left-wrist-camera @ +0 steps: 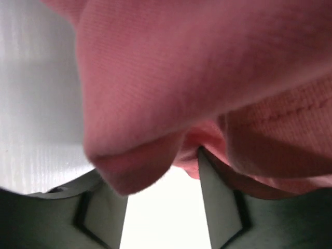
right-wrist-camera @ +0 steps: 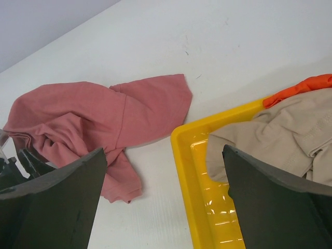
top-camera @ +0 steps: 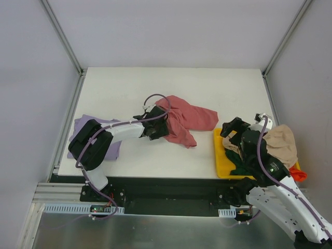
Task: Fold and stack the t-shirts
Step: Flatten out the tshirt
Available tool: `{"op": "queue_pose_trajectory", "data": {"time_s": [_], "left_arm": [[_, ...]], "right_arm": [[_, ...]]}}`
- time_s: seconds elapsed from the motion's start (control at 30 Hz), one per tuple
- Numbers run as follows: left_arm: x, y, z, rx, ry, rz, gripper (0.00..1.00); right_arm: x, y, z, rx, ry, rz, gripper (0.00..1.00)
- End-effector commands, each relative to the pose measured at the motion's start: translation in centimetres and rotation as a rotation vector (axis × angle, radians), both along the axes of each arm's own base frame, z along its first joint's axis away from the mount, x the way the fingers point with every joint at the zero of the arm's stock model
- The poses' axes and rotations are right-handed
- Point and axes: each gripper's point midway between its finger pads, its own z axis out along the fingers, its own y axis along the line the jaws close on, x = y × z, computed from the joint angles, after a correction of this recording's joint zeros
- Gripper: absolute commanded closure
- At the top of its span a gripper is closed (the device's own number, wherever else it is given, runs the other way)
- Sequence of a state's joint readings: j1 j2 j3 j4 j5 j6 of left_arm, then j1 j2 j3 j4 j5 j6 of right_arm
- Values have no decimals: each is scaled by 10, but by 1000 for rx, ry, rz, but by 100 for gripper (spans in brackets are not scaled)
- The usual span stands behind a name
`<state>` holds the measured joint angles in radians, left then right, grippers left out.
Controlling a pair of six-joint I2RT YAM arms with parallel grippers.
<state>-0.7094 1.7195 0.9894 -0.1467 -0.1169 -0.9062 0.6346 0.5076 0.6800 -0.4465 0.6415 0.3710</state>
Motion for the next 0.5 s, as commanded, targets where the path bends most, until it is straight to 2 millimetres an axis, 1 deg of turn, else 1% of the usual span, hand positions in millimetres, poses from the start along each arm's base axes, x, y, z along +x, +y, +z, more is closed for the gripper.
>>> {"op": "queue_pose_trajectory", "data": {"time_s": [0.0, 0.03, 0.13, 0.23, 0.27, 0.33, 0.37, 0.47], "left_arm": [[7, -9, -2, -3, -2, 25, 56], [7, -9, -4, 0, 1, 24, 64], [13, -10, 1, 10, -25, 9, 100], [15, 1, 11, 40, -77, 8, 100], [17, 9, 19, 64, -117, 20, 100], [17, 31, 34, 119, -181, 55, 100], [18, 45, 45, 149, -217, 83, 100], [12, 91, 65, 221, -261, 167, 100]], "right_arm": [[2, -8, 0, -38, -5, -36, 4], [3, -8, -2, -44, 0, -37, 4], [4, -5, -7, -76, 21, -15, 4], [6, -2, -11, -133, 48, 21, 4], [7, 0, -13, -163, 63, 39, 4], [9, 7, -15, -197, 91, 88, 4], [10, 11, -17, -212, 109, 111, 4], [14, 24, -23, -248, 158, 182, 4]]}}
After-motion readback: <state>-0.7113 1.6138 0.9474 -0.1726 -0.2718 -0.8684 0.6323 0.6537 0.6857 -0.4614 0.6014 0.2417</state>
